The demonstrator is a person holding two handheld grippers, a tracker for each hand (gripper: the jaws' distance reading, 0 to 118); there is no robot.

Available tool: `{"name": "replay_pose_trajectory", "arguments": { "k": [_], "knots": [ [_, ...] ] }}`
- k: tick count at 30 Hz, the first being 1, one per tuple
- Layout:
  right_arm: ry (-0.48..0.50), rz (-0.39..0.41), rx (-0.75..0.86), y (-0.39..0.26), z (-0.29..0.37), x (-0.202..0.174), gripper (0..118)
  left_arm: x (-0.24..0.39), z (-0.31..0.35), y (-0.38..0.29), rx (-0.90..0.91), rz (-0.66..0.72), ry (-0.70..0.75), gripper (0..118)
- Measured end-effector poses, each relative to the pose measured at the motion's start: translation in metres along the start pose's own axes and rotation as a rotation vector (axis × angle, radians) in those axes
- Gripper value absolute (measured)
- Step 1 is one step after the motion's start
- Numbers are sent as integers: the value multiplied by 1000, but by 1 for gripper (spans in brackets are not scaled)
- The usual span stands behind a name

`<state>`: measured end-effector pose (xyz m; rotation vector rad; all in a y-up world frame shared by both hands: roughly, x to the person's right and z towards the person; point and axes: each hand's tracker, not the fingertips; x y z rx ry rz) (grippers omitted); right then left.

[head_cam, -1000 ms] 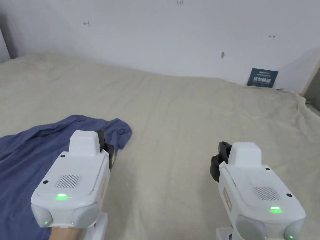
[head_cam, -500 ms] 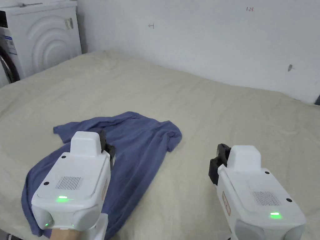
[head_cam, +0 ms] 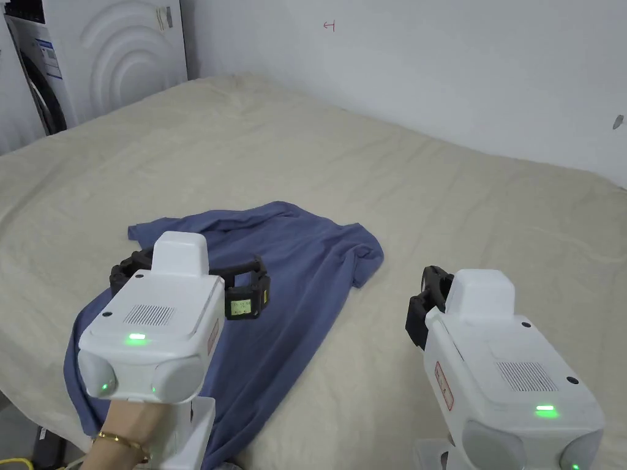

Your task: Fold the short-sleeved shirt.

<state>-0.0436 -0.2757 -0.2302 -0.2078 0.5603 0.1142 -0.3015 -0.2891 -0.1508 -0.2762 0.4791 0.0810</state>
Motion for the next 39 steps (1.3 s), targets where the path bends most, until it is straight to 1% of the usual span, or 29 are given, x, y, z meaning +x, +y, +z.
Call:
{"name": "replay_pose_trajectory", "arguments": {
  "k": [2,8,10,12,13,16,17,20,23,26,28,29,30,31,32,33,34,35,36,37,38,39],
  "knots": [
    [0,-1,-7,0,-5,0,0,5,-21,-3,-24,-2,-48,118],
    [-5,-1,-33,-3,-22,5,0,16,-97,11,-111,12,-85,118],
    [-2,1,-50,-5,-31,8,0,30,-118,24,-169,0,-126,118],
    [-2,7,-65,-8,-40,10,0,39,-147,29,-216,-11,-133,118],
    [-2,8,-73,-10,-45,12,0,37,-176,26,-286,8,-157,118],
    [-4,3,-98,-15,-62,19,0,44,-241,29,-400,-66,-187,118],
    [-3,4,-110,-18,-69,21,0,51,-256,26,-430,-101,-176,118],
    [4,-4,-147,-27,-88,30,0,62,-308,21,-592,-113,-192,118],
    [8,-22,-191,-36,-105,41,0,78,-341,12,-690,-153,-193,118],
    [1,-11,-214,-44,-117,47,0,86,-370,1,-741,-170,-180,118],
    [-9,-15,-224,-49,-123,51,0,91,-381,-10,-805,-206,-162,117],
    [-11,-25,-231,-52,-126,53,0,92,-387,-16,-834,-228,-161,110],
    [-13,-34,-236,-55,-127,55,0,94,-390,-21,-858,-245,-156,105],
    [-17,-41,-241,-57,-128,56,0,94,-390,-25,-870,-241,-155,103],
    [-21,-47,-247,-60,-129,58,0,89,-383,-24,-834,-134,-207,102],
    [-25,-52,-252,-62,-128,58,0,86,-380,-24,-824,-81,-187,97],
    [-28,-58,-259,-64,-127,59,0,85,-378,-23,-820,-66,-183,92],
    [-26,-64,-266,-66,-126,59,0,83,-373,-23,-801,-82,-209,83],
    [-26,-67,-271,-68,-125,60,0,83,-368,-22,-773,-103,-228,66],
    [-28,-71,-274,-69,-122,60,0,84,-366,-19,-766,-125,-213,41],
    [-30,-76,-276,-68,-119,59,0,85,-364,-17,-748,-156,-172,13],
    [-31,-80,-277,-67,-116,59,0,86,-361,-17,-743,-168,-128,0]
  ]
}}
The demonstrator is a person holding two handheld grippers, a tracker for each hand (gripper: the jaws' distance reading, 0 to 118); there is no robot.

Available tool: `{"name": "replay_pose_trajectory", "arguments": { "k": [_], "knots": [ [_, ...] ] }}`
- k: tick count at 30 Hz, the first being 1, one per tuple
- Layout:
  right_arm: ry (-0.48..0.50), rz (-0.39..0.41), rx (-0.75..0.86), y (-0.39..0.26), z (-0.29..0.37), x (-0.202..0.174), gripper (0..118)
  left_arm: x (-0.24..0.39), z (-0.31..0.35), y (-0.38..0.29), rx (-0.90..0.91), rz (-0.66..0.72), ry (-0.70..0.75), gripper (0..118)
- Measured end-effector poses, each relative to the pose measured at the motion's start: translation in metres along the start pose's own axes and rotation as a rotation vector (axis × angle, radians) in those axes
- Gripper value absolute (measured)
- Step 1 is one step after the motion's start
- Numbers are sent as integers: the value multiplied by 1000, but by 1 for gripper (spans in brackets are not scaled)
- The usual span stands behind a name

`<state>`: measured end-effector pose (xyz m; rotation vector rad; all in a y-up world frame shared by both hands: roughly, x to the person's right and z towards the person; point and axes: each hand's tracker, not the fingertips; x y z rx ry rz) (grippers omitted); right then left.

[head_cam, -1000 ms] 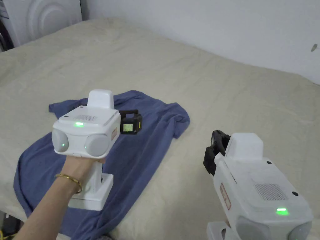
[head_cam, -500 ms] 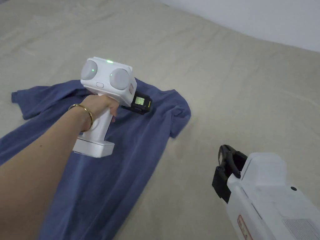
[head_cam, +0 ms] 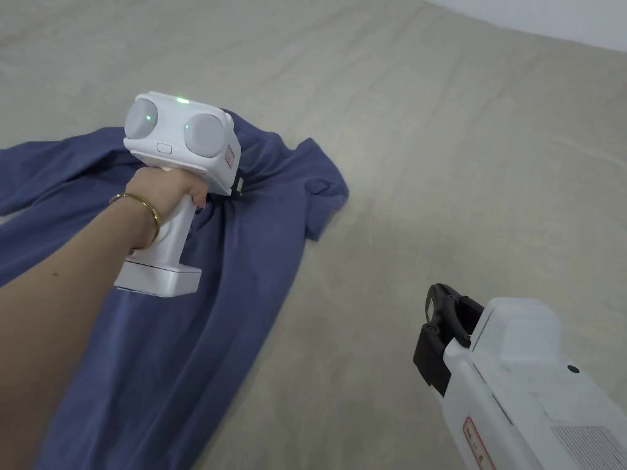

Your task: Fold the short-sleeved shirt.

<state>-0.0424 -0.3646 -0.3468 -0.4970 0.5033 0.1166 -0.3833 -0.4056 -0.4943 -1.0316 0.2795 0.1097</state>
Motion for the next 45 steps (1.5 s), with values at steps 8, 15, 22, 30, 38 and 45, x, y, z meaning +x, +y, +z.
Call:
{"name": "replay_pose_trajectory", "arguments": {
  "k": [8,15,22,30,38,45],
  "knots": [
    [-25,26,51,9,57,1,0,5,68,-24,135,107,-1,0],
    [-65,1,149,20,125,3,0,-6,165,-29,245,156,-15,0],
    [-90,9,253,16,196,8,0,-22,299,-27,459,204,-29,0],
    [-142,-24,348,8,254,23,0,5,444,-5,729,90,-71,0],
    [-282,-100,378,-6,290,55,0,83,527,31,882,-5,-228,0],
    [-392,-143,368,-22,312,87,0,153,533,55,896,-62,-335,0]
  ]
}}
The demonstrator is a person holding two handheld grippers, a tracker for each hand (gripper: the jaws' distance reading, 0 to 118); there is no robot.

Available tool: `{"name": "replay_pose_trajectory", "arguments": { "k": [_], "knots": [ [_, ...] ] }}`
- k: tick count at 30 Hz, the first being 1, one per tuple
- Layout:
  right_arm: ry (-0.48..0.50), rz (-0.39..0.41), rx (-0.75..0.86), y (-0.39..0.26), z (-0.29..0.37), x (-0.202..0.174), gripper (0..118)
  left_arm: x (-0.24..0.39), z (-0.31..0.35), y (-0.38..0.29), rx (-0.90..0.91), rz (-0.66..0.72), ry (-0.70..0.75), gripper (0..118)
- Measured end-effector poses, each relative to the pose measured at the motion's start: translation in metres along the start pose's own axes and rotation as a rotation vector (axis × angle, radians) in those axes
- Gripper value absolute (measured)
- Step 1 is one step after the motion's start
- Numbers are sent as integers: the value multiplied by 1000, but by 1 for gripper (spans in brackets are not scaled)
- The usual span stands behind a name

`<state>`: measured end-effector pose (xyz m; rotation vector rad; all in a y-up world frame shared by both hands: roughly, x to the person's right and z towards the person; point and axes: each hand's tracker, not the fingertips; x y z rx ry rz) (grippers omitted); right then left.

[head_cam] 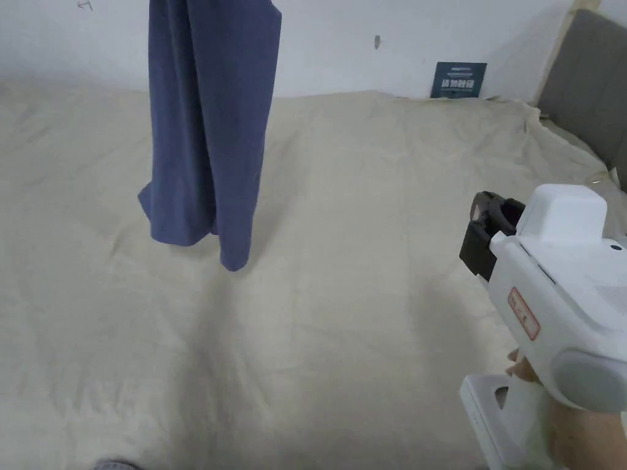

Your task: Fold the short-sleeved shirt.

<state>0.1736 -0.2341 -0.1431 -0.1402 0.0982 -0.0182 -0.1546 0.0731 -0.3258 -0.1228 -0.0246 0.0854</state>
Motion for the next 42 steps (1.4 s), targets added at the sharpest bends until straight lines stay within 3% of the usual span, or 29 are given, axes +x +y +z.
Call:
{"name": "replay_pose_trajectory", "arguments": {
  "k": [8,13,18,25,30,32,35,39,42],
  "knots": [
    [-79,-3,-41,-14,5,27,0,57,-52,-98,-196,-16,-134,0],
    [-106,1,-92,-26,-3,32,0,91,-90,-204,-387,-93,-179,0],
    [-107,12,-149,-41,-14,36,0,111,-119,-320,-609,-77,-211,0],
    [-112,-10,-214,-59,-26,44,0,137,-108,-446,-863,-77,-216,1],
    [-122,-7,-244,-65,-32,48,0,136,-103,-474,-885,-70,-244,62],
    [-122,-7,-249,-65,-34,48,0,137,-101,-465,-887,-61,-263,72],
    [-117,-4,-253,-63,-38,46,0,130,-110,-439,-842,7,-297,100],
    [-98,4,-224,-52,-41,39,0,105,-97,-379,-572,101,-268,115],
    [-81,6,-193,-41,-44,32,0,84,-74,-342,-339,115,-191,116]
  ]
}}
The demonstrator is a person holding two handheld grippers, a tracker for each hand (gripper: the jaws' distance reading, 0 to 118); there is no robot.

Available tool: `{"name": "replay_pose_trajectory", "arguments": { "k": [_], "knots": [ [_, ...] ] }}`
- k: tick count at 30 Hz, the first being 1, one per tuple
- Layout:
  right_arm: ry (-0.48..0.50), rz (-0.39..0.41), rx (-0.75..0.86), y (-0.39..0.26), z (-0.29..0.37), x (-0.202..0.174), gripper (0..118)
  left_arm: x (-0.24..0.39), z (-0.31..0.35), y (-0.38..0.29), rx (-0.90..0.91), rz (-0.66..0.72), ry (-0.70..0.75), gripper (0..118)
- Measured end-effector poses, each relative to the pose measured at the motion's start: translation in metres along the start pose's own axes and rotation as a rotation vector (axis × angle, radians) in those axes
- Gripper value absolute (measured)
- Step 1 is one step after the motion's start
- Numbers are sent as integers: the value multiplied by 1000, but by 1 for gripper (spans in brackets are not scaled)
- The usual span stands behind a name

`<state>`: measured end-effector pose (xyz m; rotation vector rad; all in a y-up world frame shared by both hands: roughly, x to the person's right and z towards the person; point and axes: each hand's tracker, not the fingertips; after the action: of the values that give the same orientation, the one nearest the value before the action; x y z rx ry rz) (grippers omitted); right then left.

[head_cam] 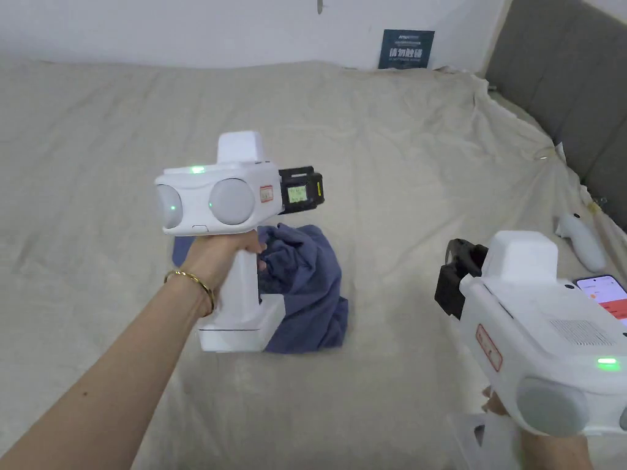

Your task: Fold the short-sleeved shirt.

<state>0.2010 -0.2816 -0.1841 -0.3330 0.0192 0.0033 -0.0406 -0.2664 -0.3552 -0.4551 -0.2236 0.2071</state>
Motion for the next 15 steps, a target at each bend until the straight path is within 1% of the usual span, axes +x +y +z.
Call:
{"name": "replay_pose_trajectory", "arguments": {
  "k": [4,6,8,11,12,15],
  "knots": [
    [19,21,52,14,-1,-11,0,-20,44,18,168,-69,170,116],
    [33,19,78,20,-2,-17,0,-30,67,14,247,-137,247,116],
    [39,25,97,23,-2,-22,0,-35,89,5,300,-176,310,116],
    [43,37,121,25,-2,-30,0,-39,113,-19,312,-282,331,116],
    [45,36,127,25,-2,-32,0,-40,119,-28,317,-296,347,116],
    [52,26,138,21,1,-37,0,-51,131,-51,322,-237,316,115]
  ]
}}
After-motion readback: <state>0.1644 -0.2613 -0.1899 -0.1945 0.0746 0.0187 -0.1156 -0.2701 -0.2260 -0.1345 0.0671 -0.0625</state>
